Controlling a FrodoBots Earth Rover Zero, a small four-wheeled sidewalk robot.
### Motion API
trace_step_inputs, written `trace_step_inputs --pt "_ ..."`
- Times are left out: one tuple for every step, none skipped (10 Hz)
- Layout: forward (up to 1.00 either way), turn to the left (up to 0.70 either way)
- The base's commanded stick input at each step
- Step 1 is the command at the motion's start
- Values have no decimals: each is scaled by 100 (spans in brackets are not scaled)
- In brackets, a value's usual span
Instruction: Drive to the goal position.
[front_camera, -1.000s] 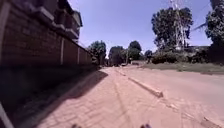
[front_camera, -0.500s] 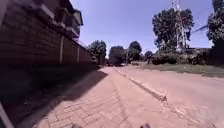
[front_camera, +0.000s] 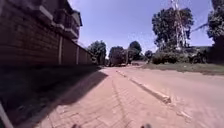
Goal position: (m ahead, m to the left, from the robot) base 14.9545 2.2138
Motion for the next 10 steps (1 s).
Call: trace_step_inputs --pt "30 0" --pt "30 0" --pt "30 0" --pt "30 0" --pt "30 0" --pt "30 0" --pt "30 0" --pt "30 0" --pt "30 0" --pt "30 0"
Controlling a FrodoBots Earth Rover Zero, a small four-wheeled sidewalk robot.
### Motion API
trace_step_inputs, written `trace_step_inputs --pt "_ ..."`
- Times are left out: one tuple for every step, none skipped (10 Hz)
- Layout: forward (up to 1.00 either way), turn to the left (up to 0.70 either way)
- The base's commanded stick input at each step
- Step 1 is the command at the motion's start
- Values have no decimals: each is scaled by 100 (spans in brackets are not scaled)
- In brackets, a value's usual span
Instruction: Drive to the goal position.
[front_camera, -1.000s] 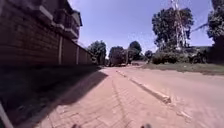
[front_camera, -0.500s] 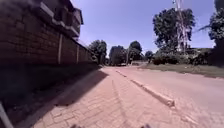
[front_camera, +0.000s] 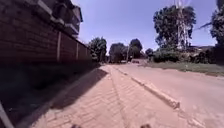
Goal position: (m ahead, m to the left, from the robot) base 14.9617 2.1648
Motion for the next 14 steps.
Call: trace_step_inputs --pt "30 0" --pt "30 0" --pt "30 0" --pt "30 0" --pt "30 0" --pt "30 0" --pt "30 0" --pt "30 0" --pt "30 0" --pt "30 0" --pt "30 0" --pt "30 0" --pt "30 0" --pt "30 0"
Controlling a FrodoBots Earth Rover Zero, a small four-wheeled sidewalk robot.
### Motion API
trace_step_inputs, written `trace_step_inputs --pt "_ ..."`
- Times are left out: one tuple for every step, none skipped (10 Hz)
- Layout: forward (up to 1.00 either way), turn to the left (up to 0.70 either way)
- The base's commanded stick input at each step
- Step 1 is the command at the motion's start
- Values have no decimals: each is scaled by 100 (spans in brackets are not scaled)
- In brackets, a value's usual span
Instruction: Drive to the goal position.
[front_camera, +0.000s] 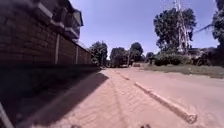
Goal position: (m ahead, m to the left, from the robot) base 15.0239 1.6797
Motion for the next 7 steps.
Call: trace_step_inputs --pt "30 0" --pt "30 0" --pt "30 0" --pt "30 0" --pt "30 0" --pt "30 0" --pt "30 0"
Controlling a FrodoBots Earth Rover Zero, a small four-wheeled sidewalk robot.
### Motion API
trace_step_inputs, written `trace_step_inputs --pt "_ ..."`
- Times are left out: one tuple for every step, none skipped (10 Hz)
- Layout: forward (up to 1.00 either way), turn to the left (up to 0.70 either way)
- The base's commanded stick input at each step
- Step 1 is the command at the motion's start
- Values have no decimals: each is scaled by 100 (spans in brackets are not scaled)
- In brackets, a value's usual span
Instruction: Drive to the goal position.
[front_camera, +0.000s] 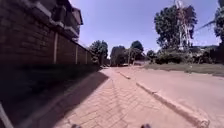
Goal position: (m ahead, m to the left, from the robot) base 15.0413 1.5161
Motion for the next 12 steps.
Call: trace_step_inputs --pt "30 0" --pt "30 0" --pt "30 0" --pt "30 0" --pt "30 0" --pt "30 0" --pt "30 0" --pt "30 0" --pt "30 0" --pt "30 0" --pt "30 0" --pt "30 0"
